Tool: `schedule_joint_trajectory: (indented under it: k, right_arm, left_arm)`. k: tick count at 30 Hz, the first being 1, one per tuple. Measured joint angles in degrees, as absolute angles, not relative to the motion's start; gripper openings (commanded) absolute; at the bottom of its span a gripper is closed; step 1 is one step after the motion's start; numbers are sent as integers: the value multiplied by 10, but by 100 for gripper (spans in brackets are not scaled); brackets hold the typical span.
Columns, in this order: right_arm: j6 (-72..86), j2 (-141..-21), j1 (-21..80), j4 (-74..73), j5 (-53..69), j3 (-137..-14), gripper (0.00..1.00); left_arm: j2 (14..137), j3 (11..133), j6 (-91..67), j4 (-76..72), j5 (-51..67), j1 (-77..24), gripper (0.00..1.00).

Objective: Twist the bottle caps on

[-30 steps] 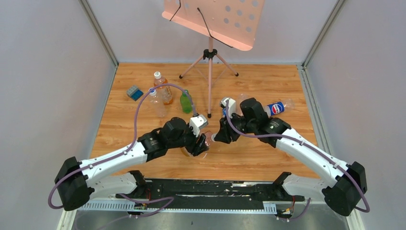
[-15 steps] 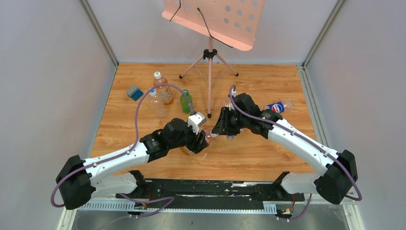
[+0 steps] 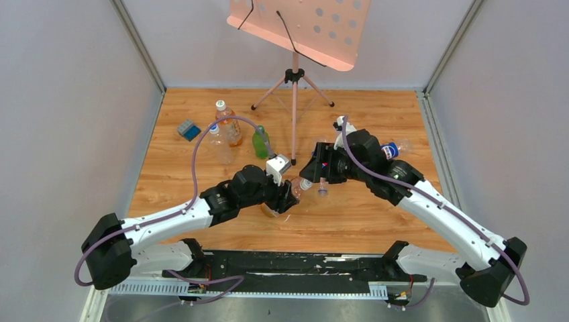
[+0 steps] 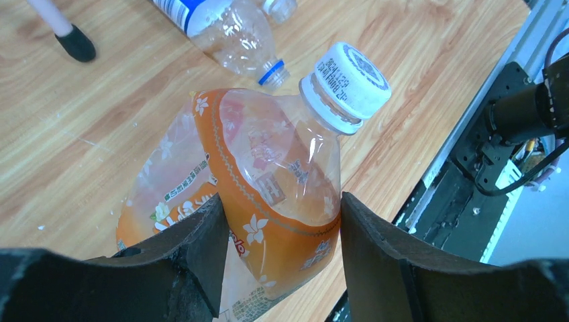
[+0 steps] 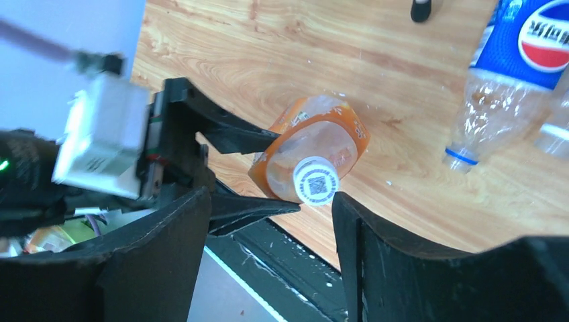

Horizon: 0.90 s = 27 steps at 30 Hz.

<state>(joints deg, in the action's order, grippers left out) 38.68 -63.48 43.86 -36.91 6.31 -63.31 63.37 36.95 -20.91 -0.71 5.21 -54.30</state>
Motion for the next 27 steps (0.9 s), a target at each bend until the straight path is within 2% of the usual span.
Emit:
schedule_joint_trajectory:
  k: [2, 3, 10, 19, 27]
  right_arm:
    - [351, -615, 439, -362, 66, -633, 75]
    - [333, -607, 439, -360, 68, -632, 75]
    - [156, -558, 425, -346, 122, -599, 62]
    - [-35, -538, 337, -272, 314, -506, 59]
    - [-115, -542, 326, -205, 415, -480, 55]
  left_arm:
    - [641, 374, -212, 4, 59, -540, 0]
    - [645, 379, -214, 15, 65, -537, 0]
    - [651, 398, -229, 34, 133, -495, 0]
    - [651, 398, -255, 35, 226, -445, 0]
    - [651, 398, -255, 33, 275, -442, 0]
